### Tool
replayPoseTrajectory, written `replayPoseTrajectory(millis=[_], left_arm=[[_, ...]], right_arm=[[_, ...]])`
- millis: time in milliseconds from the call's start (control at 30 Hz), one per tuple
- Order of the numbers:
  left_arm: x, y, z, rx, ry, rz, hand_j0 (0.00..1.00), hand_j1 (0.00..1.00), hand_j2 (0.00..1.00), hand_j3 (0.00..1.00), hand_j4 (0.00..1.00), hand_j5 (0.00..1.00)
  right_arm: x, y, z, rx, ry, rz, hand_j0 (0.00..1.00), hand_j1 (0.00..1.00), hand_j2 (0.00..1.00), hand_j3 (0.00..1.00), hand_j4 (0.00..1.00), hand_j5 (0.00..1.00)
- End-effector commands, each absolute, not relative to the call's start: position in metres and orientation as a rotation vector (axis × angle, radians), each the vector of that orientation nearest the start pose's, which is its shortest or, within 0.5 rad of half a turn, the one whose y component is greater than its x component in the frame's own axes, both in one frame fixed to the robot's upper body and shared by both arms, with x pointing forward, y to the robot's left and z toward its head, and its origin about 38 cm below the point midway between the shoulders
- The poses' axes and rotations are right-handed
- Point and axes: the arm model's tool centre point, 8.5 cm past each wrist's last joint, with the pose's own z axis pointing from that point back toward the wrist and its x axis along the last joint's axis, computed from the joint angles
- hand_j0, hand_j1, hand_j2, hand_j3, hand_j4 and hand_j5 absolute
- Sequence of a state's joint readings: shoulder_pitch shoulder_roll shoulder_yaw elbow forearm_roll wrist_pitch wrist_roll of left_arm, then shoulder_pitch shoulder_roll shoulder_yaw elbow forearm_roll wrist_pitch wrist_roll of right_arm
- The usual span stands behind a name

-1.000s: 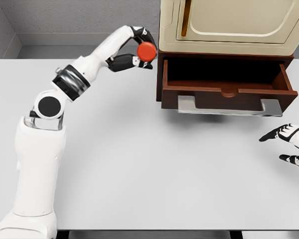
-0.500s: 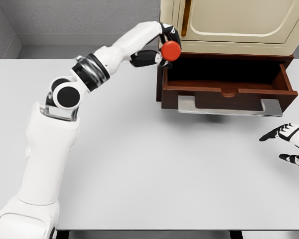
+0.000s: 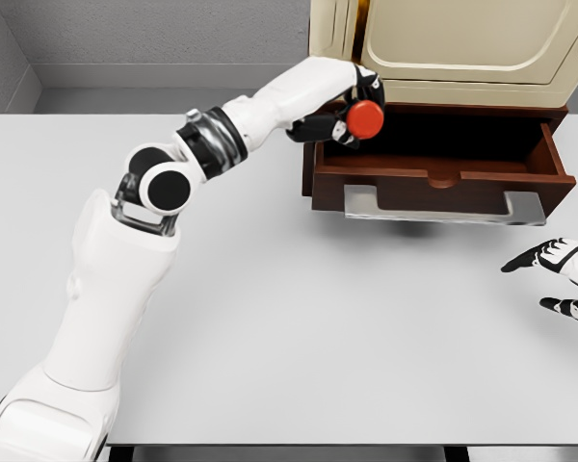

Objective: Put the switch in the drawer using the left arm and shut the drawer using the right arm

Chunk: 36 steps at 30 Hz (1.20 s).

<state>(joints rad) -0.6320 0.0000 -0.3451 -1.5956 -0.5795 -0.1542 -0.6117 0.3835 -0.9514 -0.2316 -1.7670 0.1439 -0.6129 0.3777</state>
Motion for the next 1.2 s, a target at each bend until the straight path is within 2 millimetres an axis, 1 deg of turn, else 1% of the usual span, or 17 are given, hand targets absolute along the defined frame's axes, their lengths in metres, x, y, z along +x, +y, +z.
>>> replayPoseTrajectory(millis=[0,133,167,300,333,400,600,633,667,700,767,833,1167], left_arm=[[0.447,0.057,0.293,0.232,-1.932,-1.517,0.34,0.34,0.34,0.34,0.34,0.34],[0.449,0.056,0.298,0.294,-1.925,-1.543,0.34,0.34,0.34,0.34,0.34,0.34],[0.448,0.052,0.296,0.313,-1.912,-1.568,0.34,0.34,0.34,0.34,0.34,0.34],[0.444,0.043,0.296,0.308,-1.916,-1.602,0.34,0.34,0.34,0.34,0.34,0.34],[0.443,0.042,0.296,0.331,-1.911,-1.619,0.34,0.34,0.34,0.34,0.34,0.34],[0.439,0.033,0.293,0.325,-1.908,-1.656,0.34,0.34,0.34,0.34,0.34,0.34],[0.434,0.031,0.302,0.374,-1.925,-1.672,0.34,0.34,0.34,0.34,0.34,0.34],[0.434,0.031,0.302,0.386,-1.924,-1.676,0.36,0.36,0.36,0.36,0.36,0.36],[0.435,0.031,0.302,0.392,-1.921,-1.677,0.44,0.44,0.44,0.44,0.44,0.44],[0.434,0.031,0.302,0.392,-1.923,-1.678,0.55,0.55,0.55,0.55,0.55,0.55],[0.434,0.031,0.304,0.402,-1.926,-1.681,0.78,0.78,0.78,0.78,0.78,0.78],[0.434,0.031,0.304,0.404,-1.925,-1.680,0.81,0.81,0.81,0.81,0.81,0.81],[0.432,0.027,0.302,0.398,-1.923,-1.699,0.81,0.81,0.81,0.81,0.81,0.81]], right_arm=[[0.275,-0.420,0.197,-0.372,-1.515,1.586,0.73,0.73,0.73,0.73,0.73,0.73],[0.275,-0.421,0.197,-0.372,-1.514,1.585,0.73,0.73,0.73,0.73,0.73,0.73],[0.275,-0.421,0.197,-0.372,-1.514,1.585,0.73,0.73,0.73,0.73,0.73,0.73],[0.275,-0.421,0.197,-0.372,-1.514,1.585,0.73,0.73,0.73,0.73,0.73,0.73],[0.275,-0.420,0.197,-0.372,-1.517,1.585,0.73,0.73,0.73,0.73,0.73,0.73],[0.275,-0.420,0.197,-0.372,-1.515,1.586,0.73,0.73,0.73,0.73,0.73,0.73],[0.275,-0.421,0.197,-0.373,-1.516,1.584,0.73,0.73,0.73,0.73,0.73,0.73],[0.275,-0.421,0.197,-0.372,-1.514,1.585,0.73,0.73,0.73,0.73,0.73,0.73],[0.275,-0.421,0.197,-0.373,-1.516,1.584,0.73,0.73,0.73,0.73,0.73,0.73],[0.275,-0.421,0.197,-0.372,-1.514,1.585,0.73,0.73,0.73,0.73,0.73,0.73],[0.274,-0.421,0.197,-0.371,-1.513,1.585,0.73,0.73,0.73,0.73,0.73,0.73],[0.275,-0.421,0.197,-0.372,-1.514,1.585,0.73,0.73,0.73,0.73,0.73,0.73],[0.274,-0.421,0.197,-0.371,-1.513,1.585,0.73,0.73,0.73,0.73,0.73,0.73]])
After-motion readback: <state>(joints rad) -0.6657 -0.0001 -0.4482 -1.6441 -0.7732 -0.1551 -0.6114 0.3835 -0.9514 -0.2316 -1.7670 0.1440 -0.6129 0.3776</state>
